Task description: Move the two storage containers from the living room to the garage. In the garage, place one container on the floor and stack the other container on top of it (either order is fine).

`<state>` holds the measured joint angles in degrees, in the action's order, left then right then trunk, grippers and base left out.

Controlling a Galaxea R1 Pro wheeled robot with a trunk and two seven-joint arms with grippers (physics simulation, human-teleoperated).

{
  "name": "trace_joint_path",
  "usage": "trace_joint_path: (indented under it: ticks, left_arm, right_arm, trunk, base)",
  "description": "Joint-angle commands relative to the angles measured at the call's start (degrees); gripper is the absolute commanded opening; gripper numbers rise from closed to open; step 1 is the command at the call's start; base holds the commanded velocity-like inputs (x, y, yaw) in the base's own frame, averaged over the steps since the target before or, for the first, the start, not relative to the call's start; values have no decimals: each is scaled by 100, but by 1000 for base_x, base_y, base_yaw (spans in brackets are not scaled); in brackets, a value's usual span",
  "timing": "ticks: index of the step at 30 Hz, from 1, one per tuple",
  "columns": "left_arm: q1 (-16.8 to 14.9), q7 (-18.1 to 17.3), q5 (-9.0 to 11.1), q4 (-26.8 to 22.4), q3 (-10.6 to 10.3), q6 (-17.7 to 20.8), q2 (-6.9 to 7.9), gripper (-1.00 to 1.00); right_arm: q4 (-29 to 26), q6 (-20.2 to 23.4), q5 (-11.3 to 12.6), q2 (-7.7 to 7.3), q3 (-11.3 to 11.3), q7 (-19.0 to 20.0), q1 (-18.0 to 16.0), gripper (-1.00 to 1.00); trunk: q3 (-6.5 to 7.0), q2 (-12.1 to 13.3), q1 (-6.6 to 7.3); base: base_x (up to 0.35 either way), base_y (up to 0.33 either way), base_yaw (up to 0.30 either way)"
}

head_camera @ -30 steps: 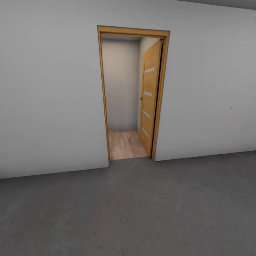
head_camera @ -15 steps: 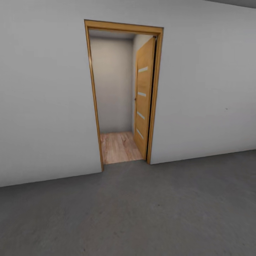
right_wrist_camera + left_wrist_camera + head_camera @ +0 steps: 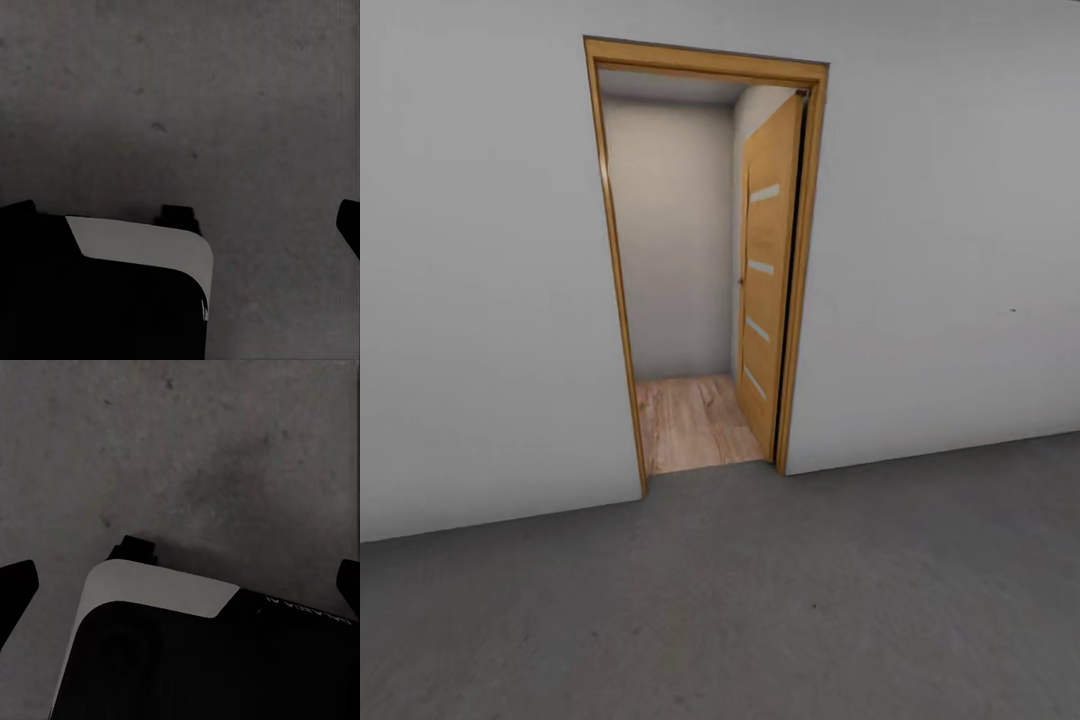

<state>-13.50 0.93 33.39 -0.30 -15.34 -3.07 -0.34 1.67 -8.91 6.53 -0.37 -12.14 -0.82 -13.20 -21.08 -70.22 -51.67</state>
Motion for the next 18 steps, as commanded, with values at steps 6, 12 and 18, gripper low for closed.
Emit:
trace_joint_path:
  ticks: [6, 12, 18]
  left_arm:
    - [-4, 5, 45, 4, -48, -25, 2, 100]
    - [-4, 6, 39, 4, -48, -25, -1, 100]
    - [-4, 5, 28, 4, -48, -26, -2, 100]
  right_arm:
    - [32, 56, 80, 26, -43, 57, -8, 100]
    - [29, 263, 82, 18, -37, 6, -8, 100]
    - [27, 262, 85, 11, -34, -17, -8, 100]
  trunk:
    - [-6, -3, -3]
    - [-6, -3, -3]
    - [-6, -3, -3]
  base:
    - [322, 0, 0]
    - [322, 0, 0]
    - [322, 0, 0]
